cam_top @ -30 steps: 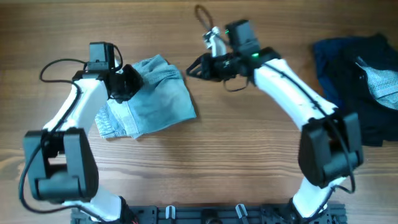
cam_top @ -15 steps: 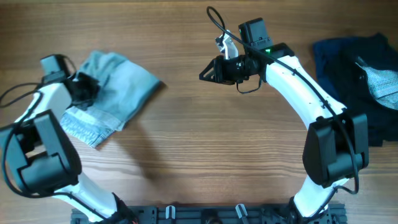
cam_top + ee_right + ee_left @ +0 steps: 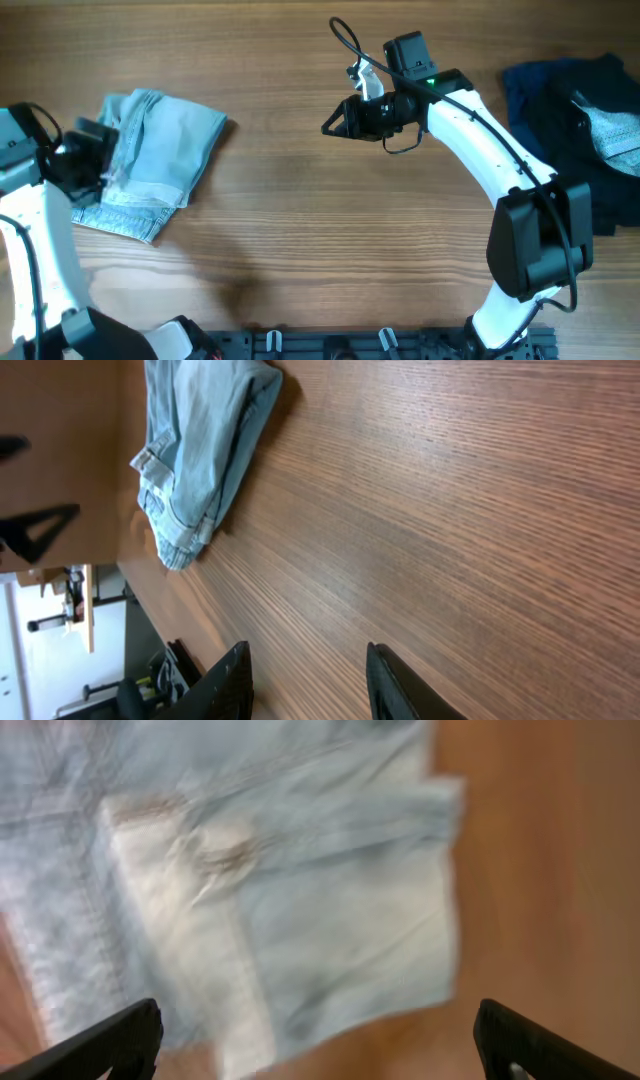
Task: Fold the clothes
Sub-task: 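Drag the folded jeans leftward to the table's left edge with the left gripper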
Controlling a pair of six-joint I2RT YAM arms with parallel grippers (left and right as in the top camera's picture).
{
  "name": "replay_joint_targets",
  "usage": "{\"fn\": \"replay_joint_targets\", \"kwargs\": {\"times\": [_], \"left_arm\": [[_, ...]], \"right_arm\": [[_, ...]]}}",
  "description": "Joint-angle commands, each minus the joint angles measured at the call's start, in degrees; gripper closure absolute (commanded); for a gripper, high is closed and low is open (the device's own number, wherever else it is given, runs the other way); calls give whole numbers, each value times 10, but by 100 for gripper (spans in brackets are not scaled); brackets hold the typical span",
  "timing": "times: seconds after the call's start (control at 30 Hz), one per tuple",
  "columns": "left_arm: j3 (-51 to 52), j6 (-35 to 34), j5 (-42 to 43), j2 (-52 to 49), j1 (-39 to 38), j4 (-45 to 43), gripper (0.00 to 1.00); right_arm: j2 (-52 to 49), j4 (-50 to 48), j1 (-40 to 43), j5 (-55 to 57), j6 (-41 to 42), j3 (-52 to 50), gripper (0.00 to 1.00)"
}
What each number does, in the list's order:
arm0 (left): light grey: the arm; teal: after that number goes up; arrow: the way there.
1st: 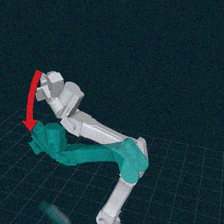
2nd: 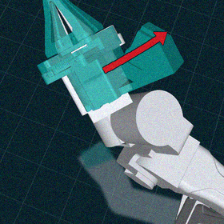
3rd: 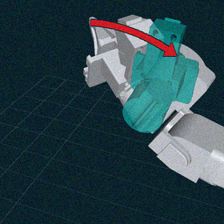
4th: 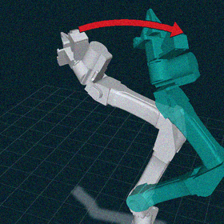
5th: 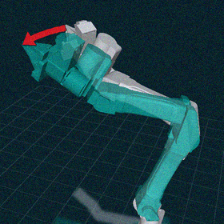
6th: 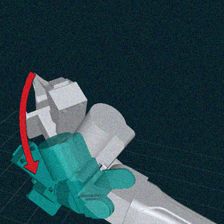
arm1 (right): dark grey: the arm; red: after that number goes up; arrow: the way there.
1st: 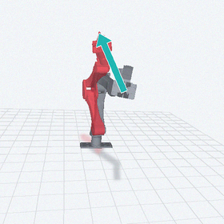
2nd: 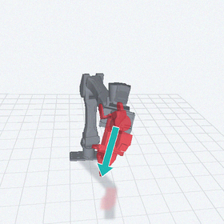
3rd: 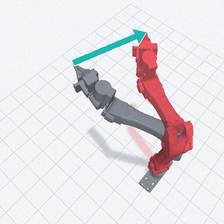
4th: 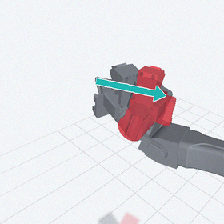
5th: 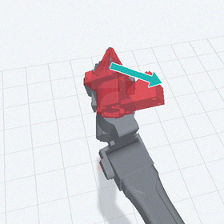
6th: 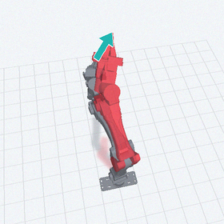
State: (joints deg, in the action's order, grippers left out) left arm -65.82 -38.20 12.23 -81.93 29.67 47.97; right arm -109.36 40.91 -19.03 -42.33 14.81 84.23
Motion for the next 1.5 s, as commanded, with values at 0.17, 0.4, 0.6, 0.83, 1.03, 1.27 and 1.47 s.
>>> {"fn": "replay_joint_targets", "kwargs": {"times": [0.17, 0.4, 0.6, 0.83, 1.03, 1.27, 1.47], "left_arm": [[72, 19, 3, -79, -29, 37, 43], [76, 13, 3, -165, -29, -33, 90], [76, -9, -4, -233, -29, -67, 96], [49, -8, -13, -114, -28, -19, 89], [52, -90, -77, -47, -9, 12, 0], [86, -86, -27, -122, 14, -60, 4], [86, -70, 14, -187, 14, -131, 10]], "right_arm": [[14, 2, -2, 4, -13, -2, 62], [14, 3, -2, 4, -14, -2, 62], [14, 5, -2, 4, -13, -2, 62], [14, 8, -2, 4, -14, -2, 62], [14, 9, -2, 4, -13, -2, 60], [14, 10, -2, 4, -13, -2, 59], [14, 18, -2, 4, -14, -2, 60]]}}
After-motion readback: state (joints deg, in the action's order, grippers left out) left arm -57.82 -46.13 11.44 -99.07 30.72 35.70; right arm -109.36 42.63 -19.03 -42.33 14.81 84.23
